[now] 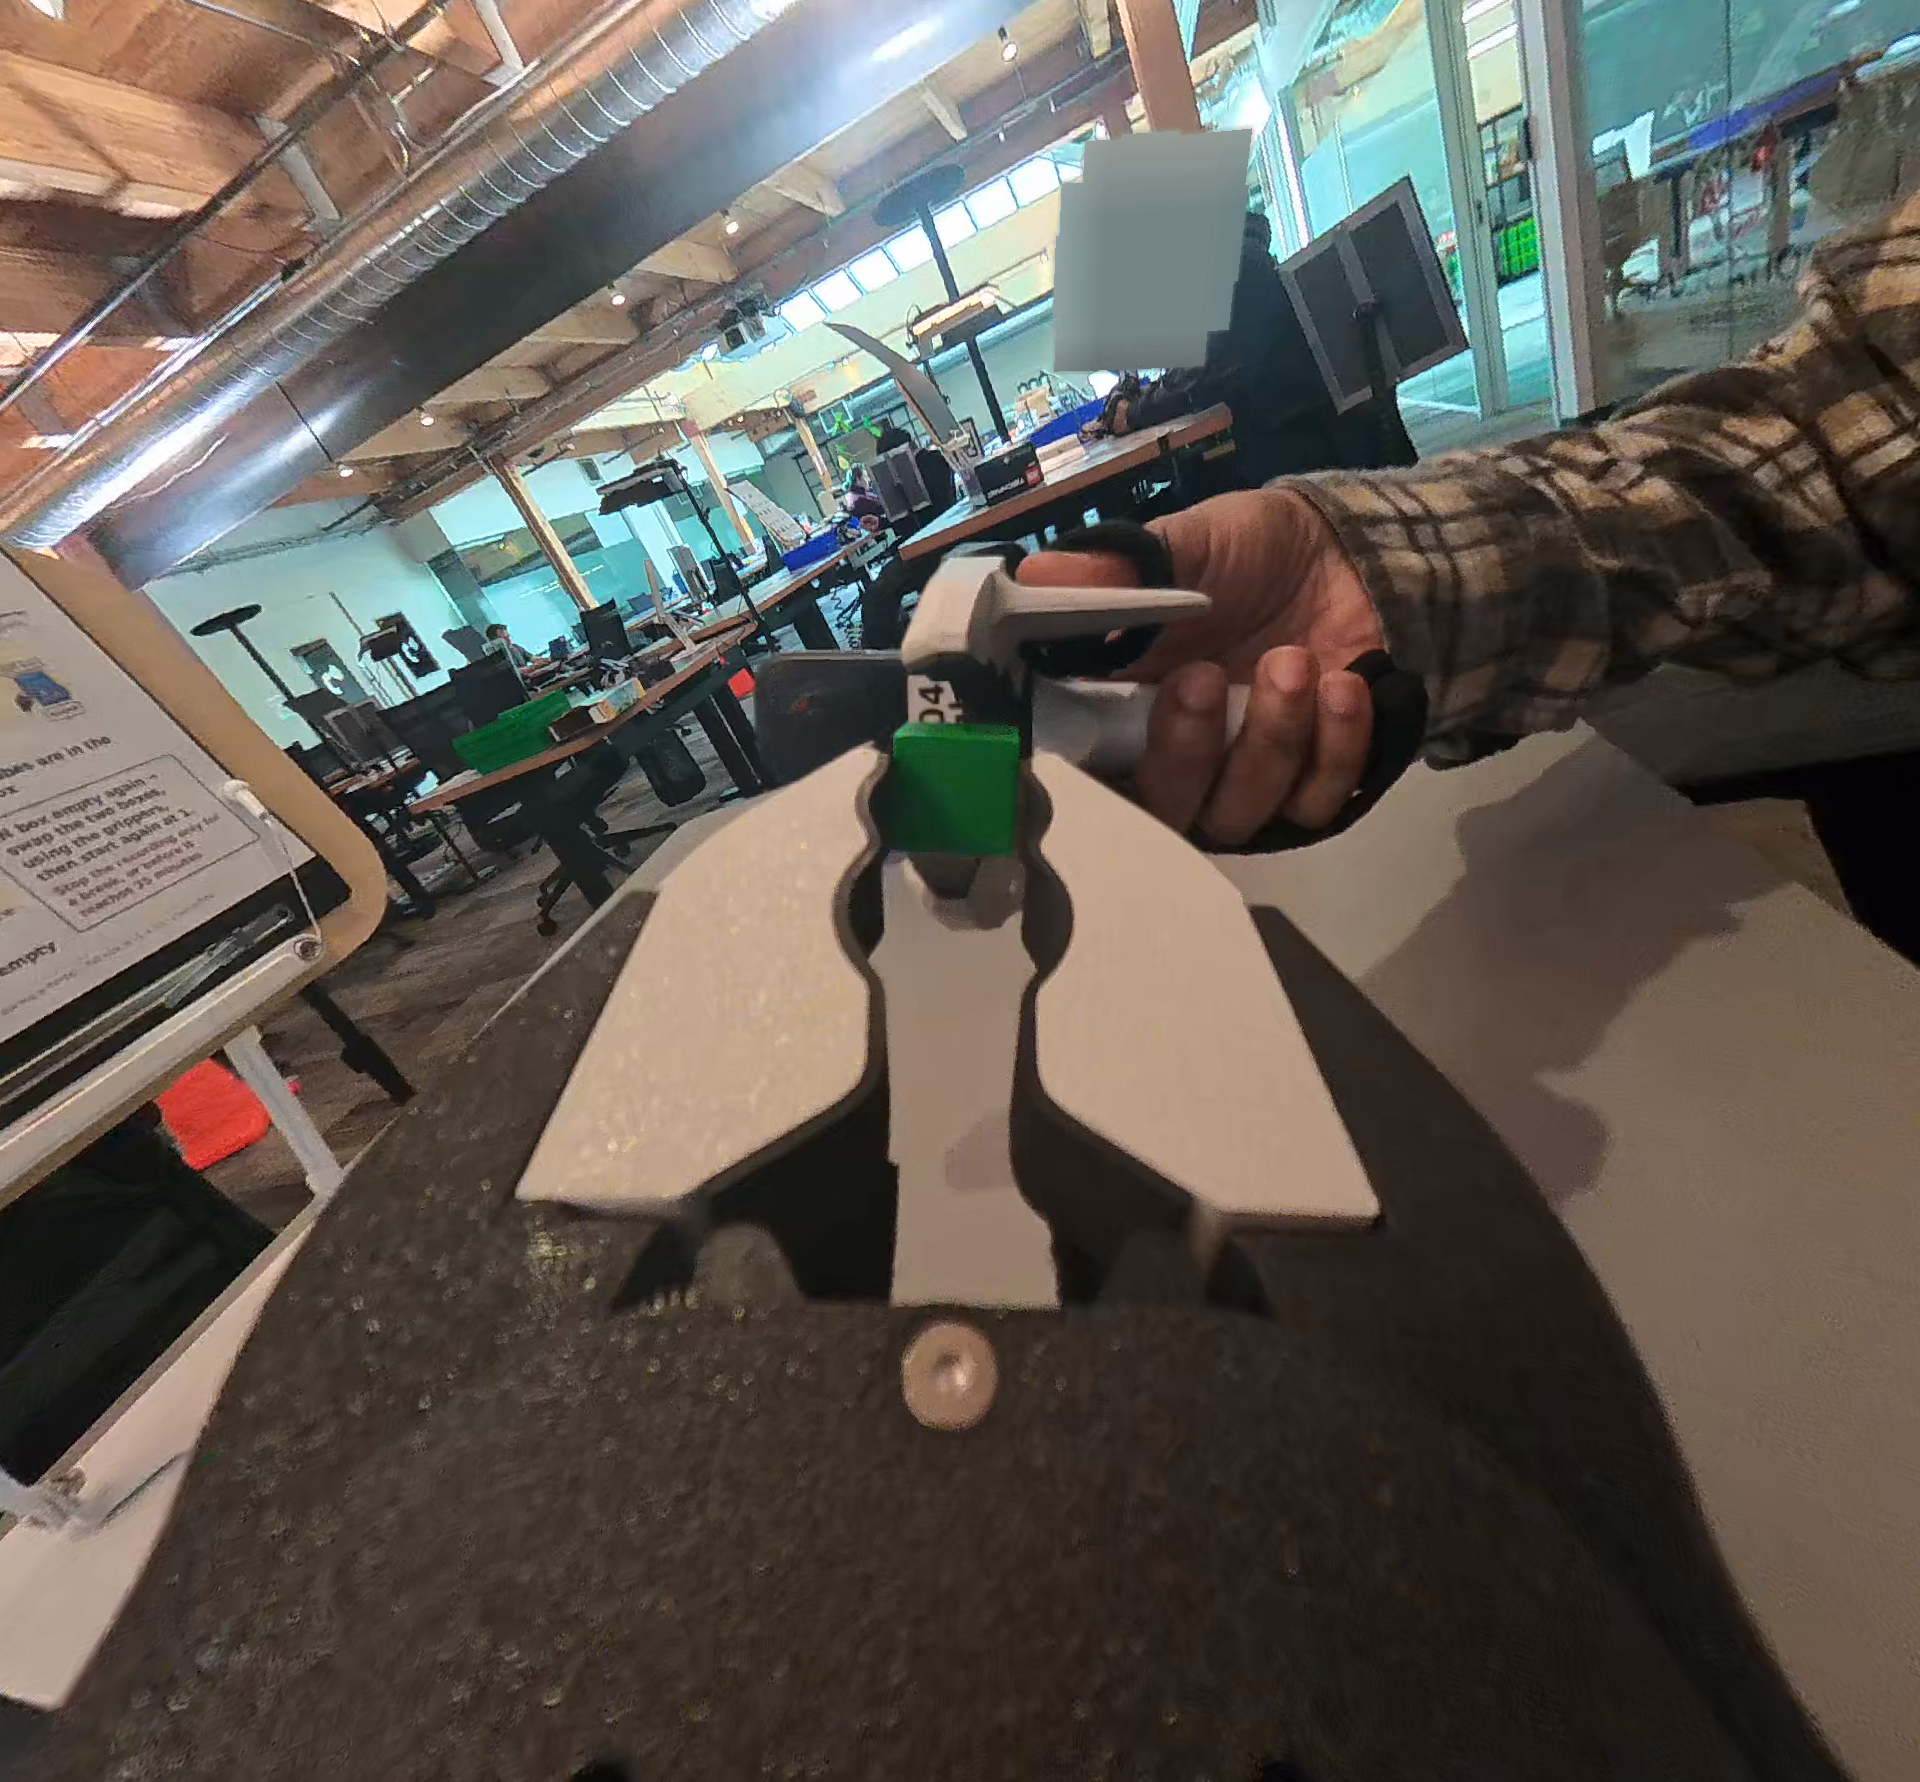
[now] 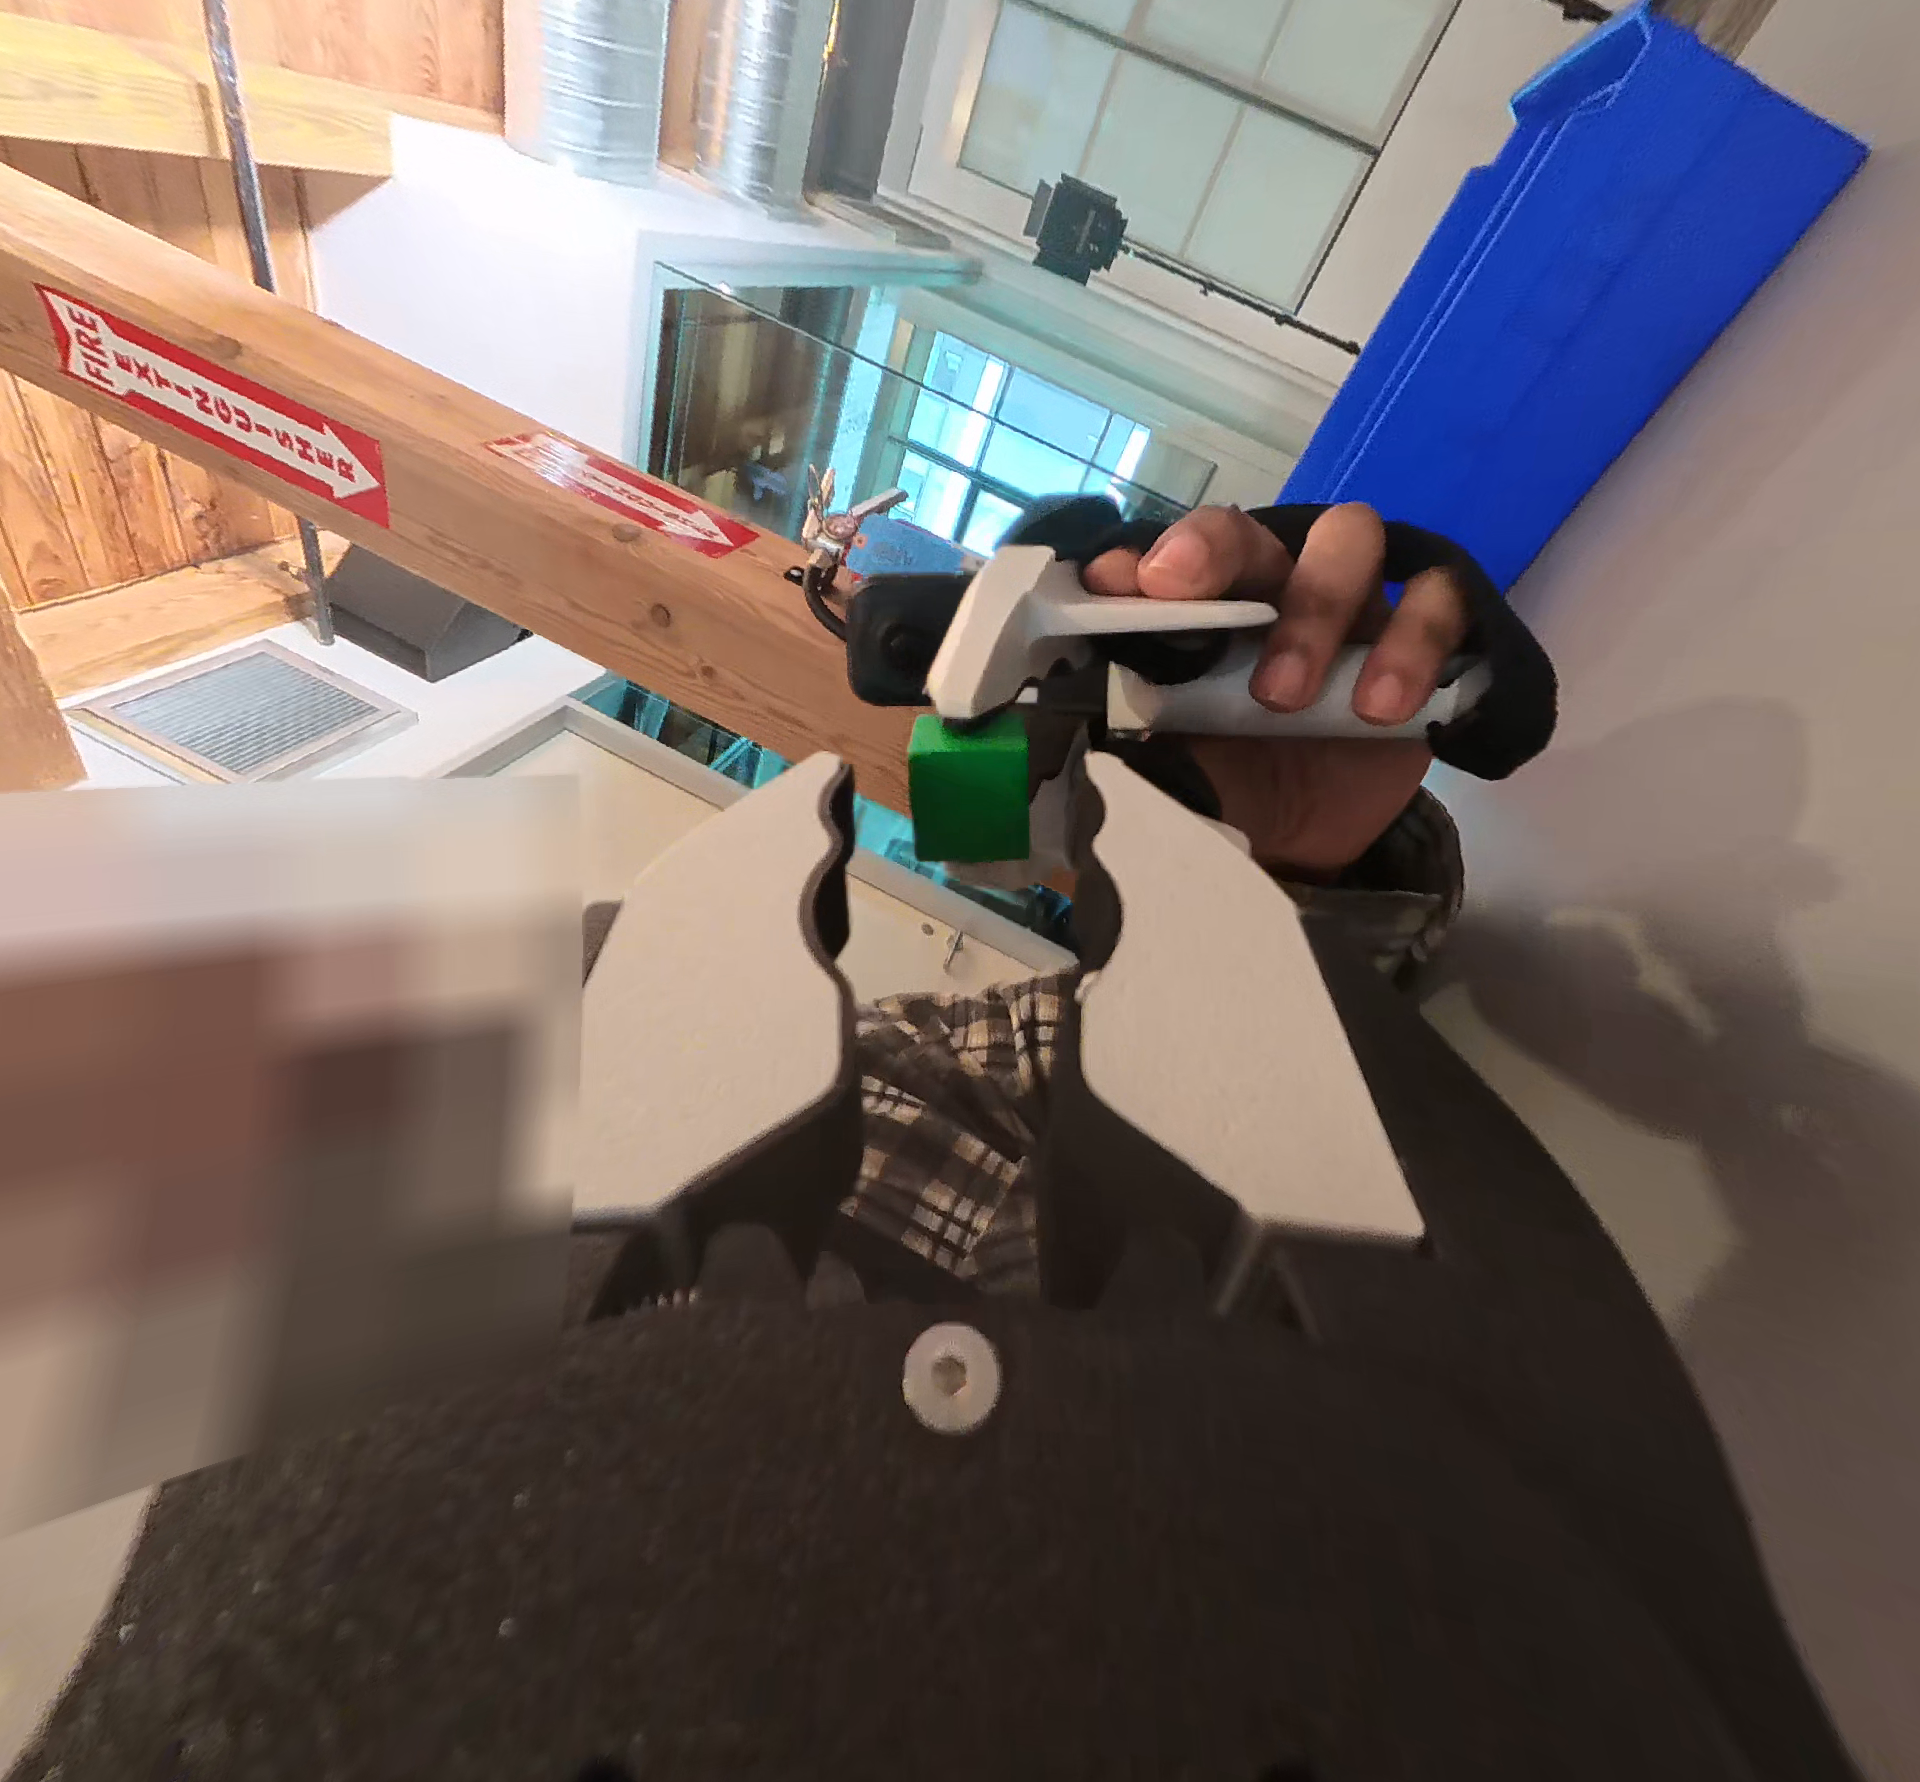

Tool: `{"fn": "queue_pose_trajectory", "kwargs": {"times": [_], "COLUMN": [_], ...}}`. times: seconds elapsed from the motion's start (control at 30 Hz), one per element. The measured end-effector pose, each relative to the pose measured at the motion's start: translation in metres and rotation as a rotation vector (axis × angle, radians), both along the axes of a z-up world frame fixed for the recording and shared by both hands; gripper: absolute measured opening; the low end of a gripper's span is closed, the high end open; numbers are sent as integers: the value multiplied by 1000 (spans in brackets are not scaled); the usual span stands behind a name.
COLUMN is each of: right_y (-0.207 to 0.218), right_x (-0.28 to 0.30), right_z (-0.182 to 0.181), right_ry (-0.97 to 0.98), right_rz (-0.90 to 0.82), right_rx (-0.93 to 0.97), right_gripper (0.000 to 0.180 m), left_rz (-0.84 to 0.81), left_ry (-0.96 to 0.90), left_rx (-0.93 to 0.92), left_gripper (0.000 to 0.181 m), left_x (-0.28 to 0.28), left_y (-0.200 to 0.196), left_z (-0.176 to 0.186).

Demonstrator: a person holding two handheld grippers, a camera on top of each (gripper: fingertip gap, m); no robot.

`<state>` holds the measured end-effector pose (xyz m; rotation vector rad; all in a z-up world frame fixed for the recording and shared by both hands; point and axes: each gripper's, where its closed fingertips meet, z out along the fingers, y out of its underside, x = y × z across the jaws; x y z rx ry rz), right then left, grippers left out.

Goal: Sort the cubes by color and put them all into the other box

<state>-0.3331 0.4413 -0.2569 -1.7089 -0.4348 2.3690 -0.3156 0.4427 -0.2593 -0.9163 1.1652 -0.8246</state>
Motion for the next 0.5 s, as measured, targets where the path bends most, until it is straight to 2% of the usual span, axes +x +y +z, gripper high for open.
{"fn": "queue_pose_trajectory", "kwargs": {"times": [0.1, 0.23, 0.27, 0.33, 0.37, 0.5], "right_y": [-6, -3, -2, 5, 11, 53], "right_x": [-6, -1, 5, 26, 41, 136], "right_z": [-4, -7, -5, 0, 3, 14], "right_ry": [-27, -86, -95, -141, -188, -487], "right_rz": [39, 11, -5, -52, -90, -326], "right_rx": [17, 92, 110, 165, 207, 406], "right_gripper": [23, 22, 22, 22, 22, 22], "left_rz": [10, 35, 40, 59, 65, 55], "left_ry": [11, 33, 35, 46, 53, 69], "left_rx": [9, 2, -10, -64, -97, -191], "left_gripper": [22, 23, 31, 61, 70, 92], "left_x": [0, 3, 5, 7, 9, 20], "left_y": [0, 1, 1, 4, 6, 6], "left_z": [-3, -7, -8, -12, -14, -22]}}
